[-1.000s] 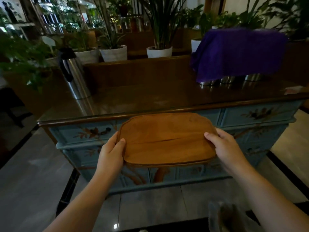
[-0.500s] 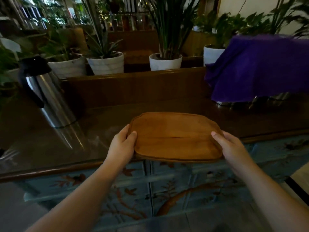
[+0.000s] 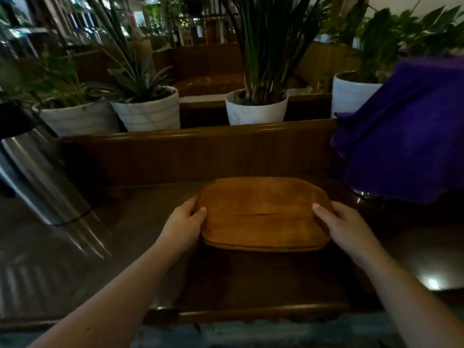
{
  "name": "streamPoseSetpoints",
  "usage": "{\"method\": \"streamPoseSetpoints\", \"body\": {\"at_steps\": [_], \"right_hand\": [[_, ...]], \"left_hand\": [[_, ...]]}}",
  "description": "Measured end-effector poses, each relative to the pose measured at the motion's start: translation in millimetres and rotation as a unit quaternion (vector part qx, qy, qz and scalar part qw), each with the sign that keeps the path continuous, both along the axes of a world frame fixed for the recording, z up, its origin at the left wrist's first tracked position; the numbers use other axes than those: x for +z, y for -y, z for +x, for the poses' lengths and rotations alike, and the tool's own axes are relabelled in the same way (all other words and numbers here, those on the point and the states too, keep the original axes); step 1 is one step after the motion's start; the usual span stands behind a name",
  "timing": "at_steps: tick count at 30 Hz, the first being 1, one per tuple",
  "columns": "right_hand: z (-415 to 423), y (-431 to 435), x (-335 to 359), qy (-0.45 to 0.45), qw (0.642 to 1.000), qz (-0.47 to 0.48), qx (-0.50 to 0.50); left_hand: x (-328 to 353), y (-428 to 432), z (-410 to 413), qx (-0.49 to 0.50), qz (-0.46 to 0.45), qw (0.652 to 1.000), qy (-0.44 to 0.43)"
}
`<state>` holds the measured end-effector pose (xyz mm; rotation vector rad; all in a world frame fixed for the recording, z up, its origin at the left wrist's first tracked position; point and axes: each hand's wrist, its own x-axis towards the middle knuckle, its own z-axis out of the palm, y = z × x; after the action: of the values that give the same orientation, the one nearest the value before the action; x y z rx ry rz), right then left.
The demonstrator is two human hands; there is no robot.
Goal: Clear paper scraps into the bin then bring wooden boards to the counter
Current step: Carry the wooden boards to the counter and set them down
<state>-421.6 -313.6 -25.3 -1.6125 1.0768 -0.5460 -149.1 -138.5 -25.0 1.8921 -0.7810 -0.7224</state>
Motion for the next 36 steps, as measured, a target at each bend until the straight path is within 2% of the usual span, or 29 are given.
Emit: {"method": "streamPoseSetpoints", "body": {"at_steps": [4,10,15,23,27,36], "right_hand": [[11,40,-8,-0.059,0.998,-0.027,0.028],[26,73,-11,-0.162,0.98,-0.091,0.073],[37,76,-14,-0.213,0.965,-0.121,0.089],[53,69,-12,-0.269,0.947,-0.14,0.111],[58,65,-10,-0.292,0.937,-0.156,0.11],[57,64,-8,-0.369,0.893,-0.226,0.12]], "left_hand": [[-10,32,10,0.019,0.045,0.999,0.003],[-27,53,16,0.02,0.13,0.981,0.145],[-29,55,29,-0.002,0.185,0.964,0.189],[-23,54,42,-0.031,0.233,0.936,0.262],[-20,54,42,-0.029,0.226,0.926,0.302],[-22,56,47,-0.061,0.292,0.89,0.346]]}}
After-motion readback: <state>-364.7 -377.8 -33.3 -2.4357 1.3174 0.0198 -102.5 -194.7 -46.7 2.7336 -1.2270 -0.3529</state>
